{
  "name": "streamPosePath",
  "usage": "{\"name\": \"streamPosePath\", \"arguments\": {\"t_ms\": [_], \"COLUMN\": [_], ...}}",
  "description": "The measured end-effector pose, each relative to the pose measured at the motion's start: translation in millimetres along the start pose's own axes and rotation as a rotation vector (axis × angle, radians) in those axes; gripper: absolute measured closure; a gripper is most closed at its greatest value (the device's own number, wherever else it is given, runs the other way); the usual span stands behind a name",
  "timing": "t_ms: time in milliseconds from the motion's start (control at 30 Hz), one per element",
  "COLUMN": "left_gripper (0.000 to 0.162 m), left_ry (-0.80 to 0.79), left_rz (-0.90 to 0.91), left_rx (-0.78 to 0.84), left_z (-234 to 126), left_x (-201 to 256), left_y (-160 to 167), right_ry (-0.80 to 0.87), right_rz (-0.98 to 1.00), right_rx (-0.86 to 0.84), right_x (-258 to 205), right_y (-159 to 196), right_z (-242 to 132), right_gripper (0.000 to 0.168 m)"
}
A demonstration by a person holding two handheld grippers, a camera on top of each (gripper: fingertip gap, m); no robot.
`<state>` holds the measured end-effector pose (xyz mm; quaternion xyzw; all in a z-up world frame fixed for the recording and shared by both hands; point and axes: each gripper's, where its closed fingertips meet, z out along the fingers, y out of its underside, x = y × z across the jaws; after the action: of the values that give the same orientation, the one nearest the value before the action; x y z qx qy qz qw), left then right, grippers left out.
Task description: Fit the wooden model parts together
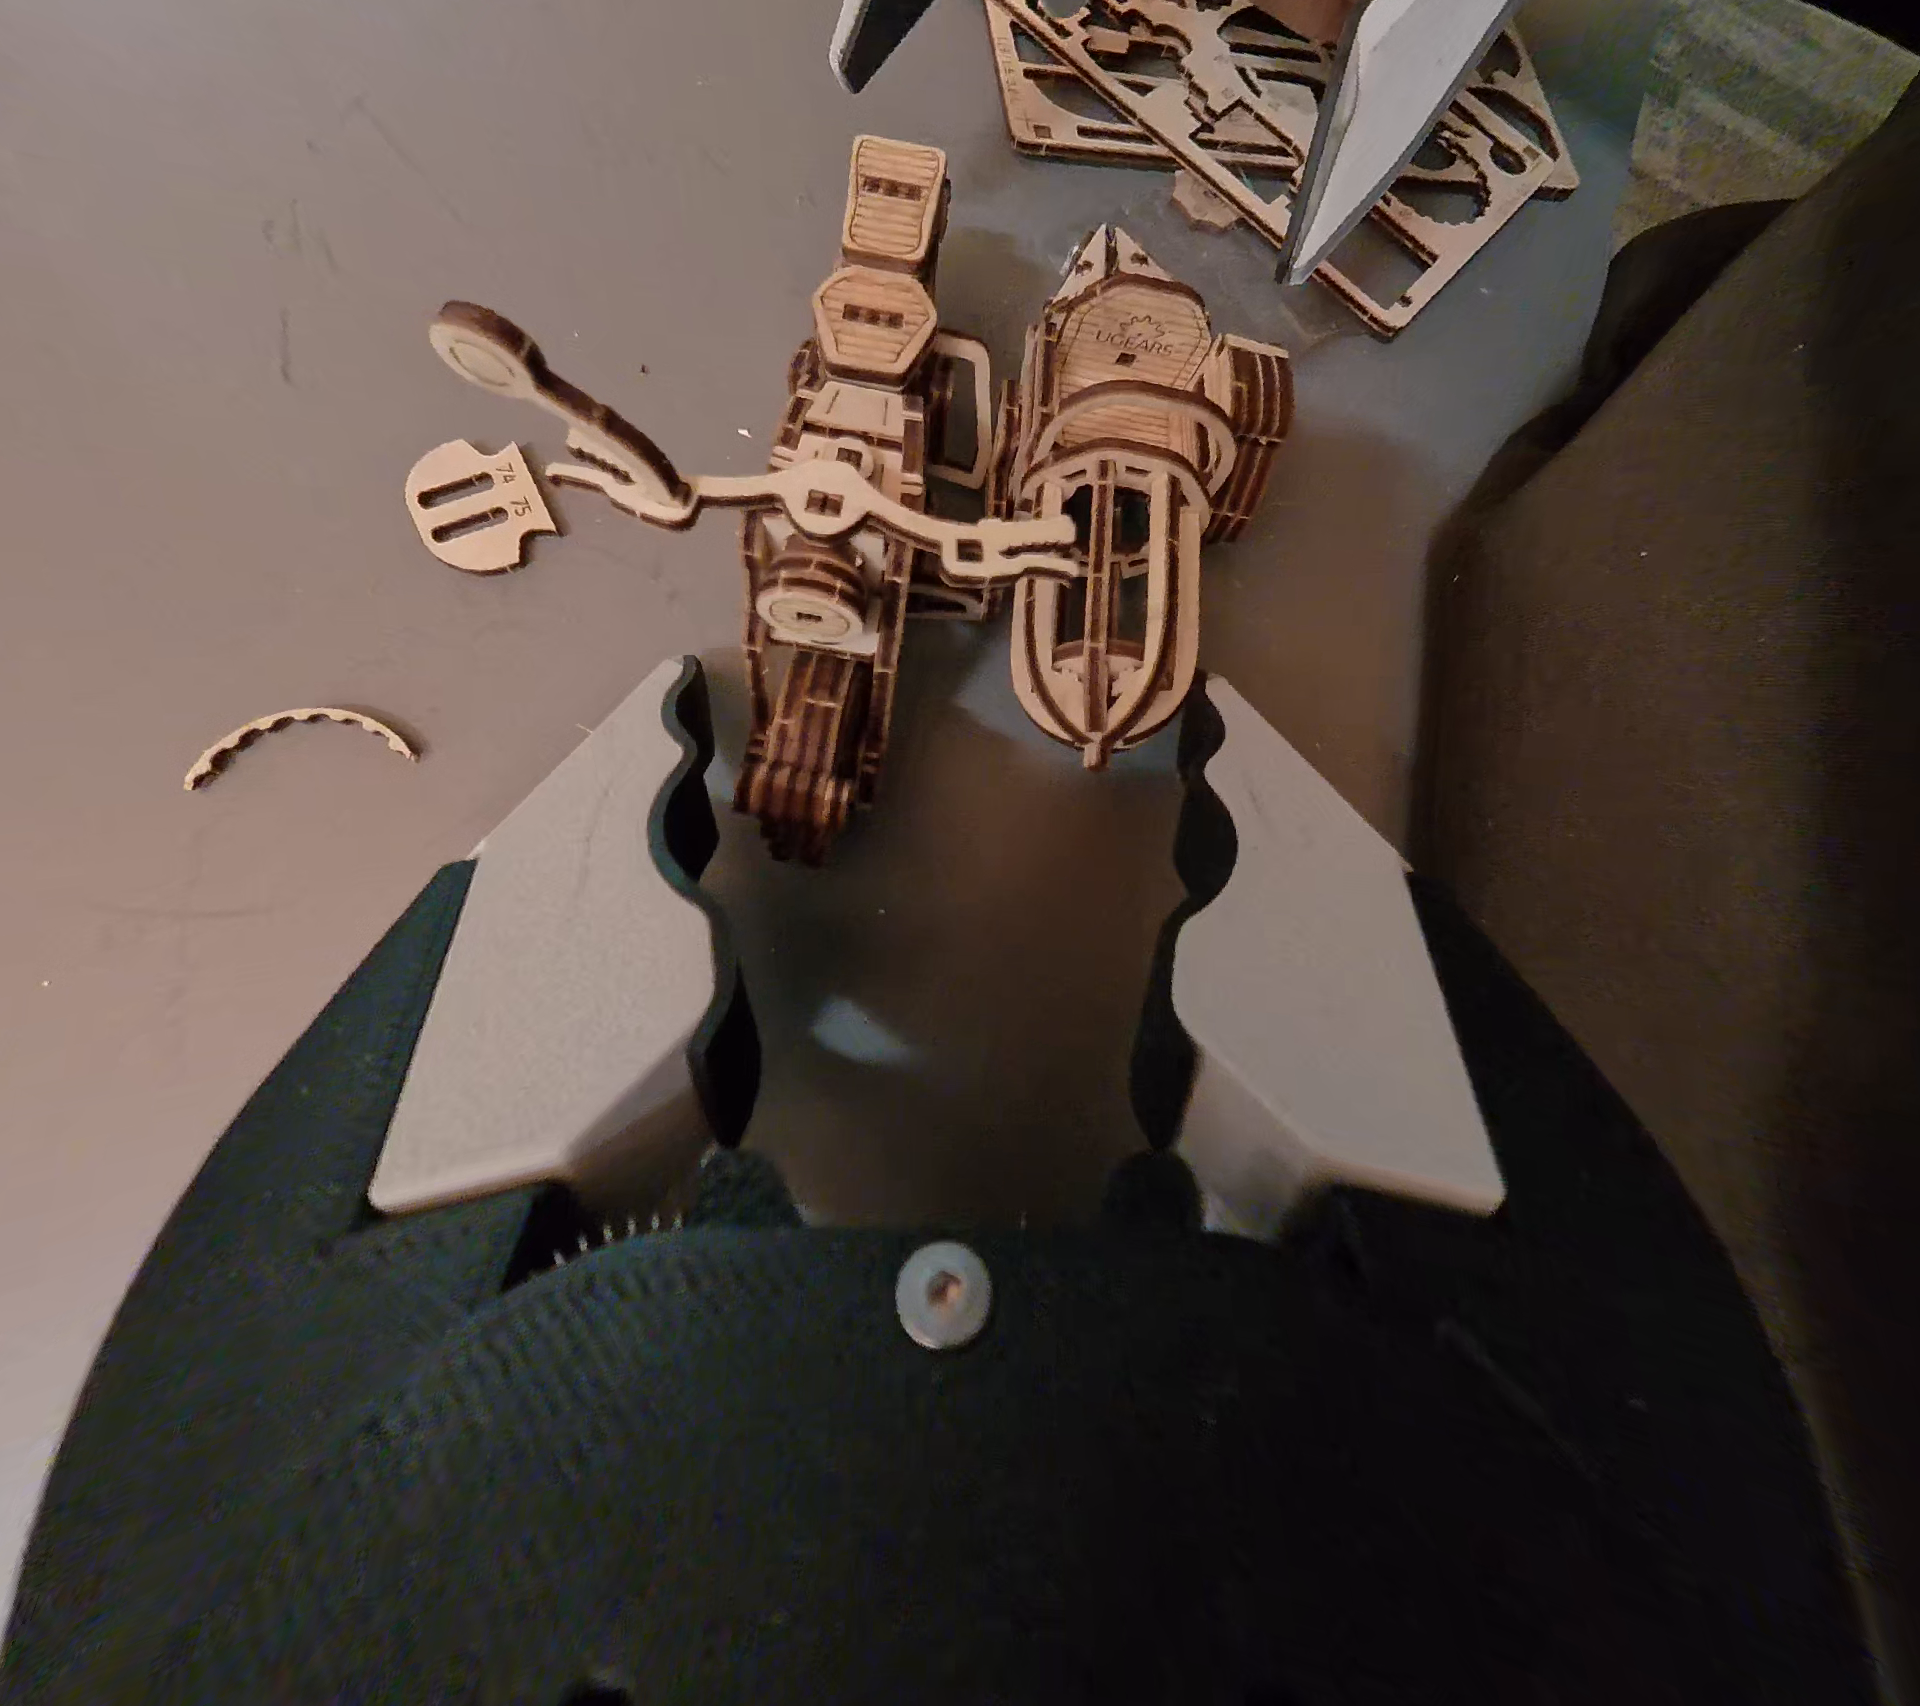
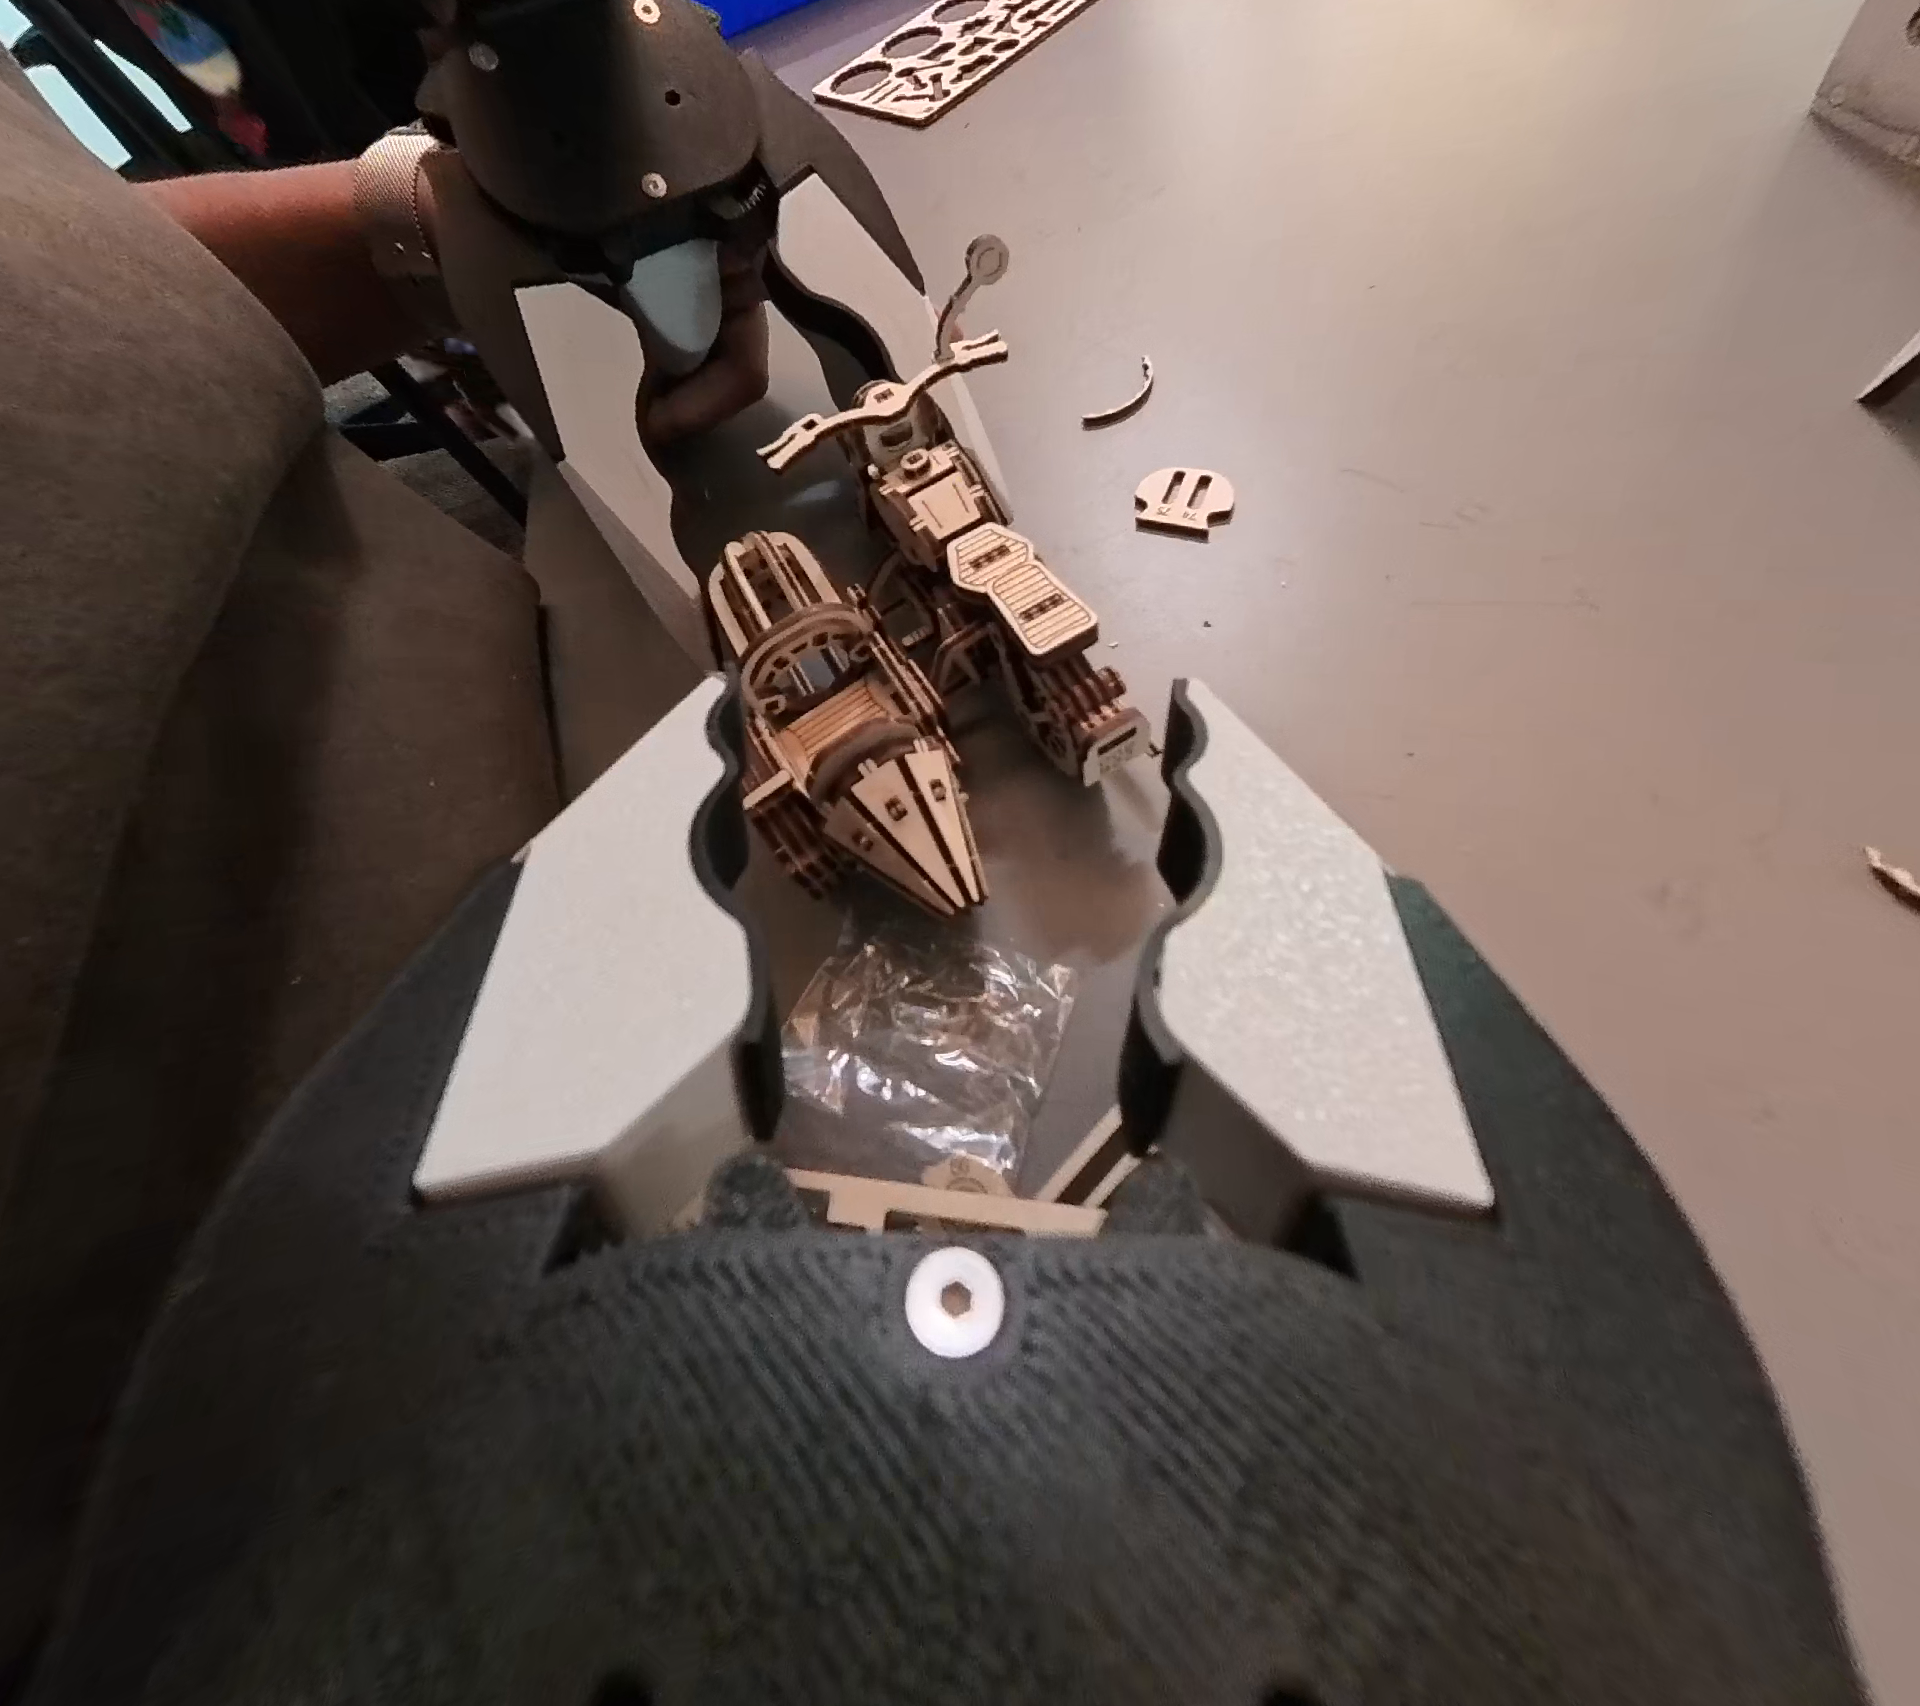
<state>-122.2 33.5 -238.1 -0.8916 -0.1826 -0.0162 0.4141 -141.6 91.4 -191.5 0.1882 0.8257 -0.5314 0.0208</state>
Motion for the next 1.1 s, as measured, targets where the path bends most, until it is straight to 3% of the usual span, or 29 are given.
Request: {"name": "streamPosePath", "arguments": {"t_ms": [667, 1100], "left_gripper": [0.072, 0.072], "left_ry": [0.012, 0.007], "left_rz": [-0.009, -0.006], "left_rx": [-0.003, -0.004], "left_z": [0.3, 0.6], "left_x": [0.5, 0.3], "left_y": [0.1, 0.3], "right_ry": [0.001, -0.014], "right_rz": [0.005, -0.015], "right_rx": [-0.007, -0.013], "right_x": [0.9, -2.6], "right_y": [1.9, 1.3], "right_z": [-0.4, -2.9], "right_gripper": [0.088, 0.112]}}
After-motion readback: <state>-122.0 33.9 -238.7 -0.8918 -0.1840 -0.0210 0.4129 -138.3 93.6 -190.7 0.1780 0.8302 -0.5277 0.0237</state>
